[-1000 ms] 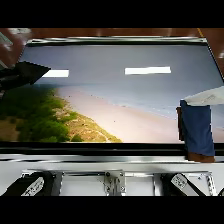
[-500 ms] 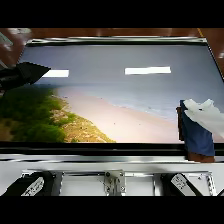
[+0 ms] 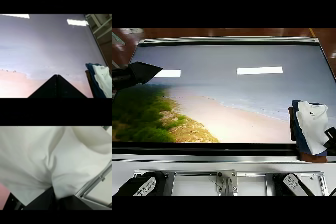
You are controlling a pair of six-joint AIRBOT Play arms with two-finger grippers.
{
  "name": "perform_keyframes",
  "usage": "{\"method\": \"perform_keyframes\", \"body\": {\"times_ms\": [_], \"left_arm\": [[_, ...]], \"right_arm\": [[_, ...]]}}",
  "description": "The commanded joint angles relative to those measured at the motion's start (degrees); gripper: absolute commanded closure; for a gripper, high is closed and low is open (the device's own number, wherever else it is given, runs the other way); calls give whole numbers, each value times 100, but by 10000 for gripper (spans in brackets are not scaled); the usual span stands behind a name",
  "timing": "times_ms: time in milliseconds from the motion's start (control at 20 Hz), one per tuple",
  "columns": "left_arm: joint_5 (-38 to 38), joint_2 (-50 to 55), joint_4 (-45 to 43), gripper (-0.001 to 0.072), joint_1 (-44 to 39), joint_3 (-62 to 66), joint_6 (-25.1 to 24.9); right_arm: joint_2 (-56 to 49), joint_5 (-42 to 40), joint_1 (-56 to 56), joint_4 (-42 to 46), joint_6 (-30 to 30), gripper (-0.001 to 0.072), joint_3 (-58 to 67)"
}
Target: Fold the shirts.
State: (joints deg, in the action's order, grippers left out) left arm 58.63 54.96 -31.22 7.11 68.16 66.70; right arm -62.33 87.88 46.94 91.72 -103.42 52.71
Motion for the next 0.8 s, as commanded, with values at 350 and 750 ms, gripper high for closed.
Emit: {"method": "perform_keyframes", "body": {"times_ms": [350, 750], "left_arm": [[-262, 275, -1062, 664, -68, 24, 31], [2295, 2059, -5733, 283, -1611, 907, 2277]], "right_arm": [[7, -822, -111, -264, 796, 165, 1414], [-46, -1659, -3174, -767, 595, 43, 2109]]}}
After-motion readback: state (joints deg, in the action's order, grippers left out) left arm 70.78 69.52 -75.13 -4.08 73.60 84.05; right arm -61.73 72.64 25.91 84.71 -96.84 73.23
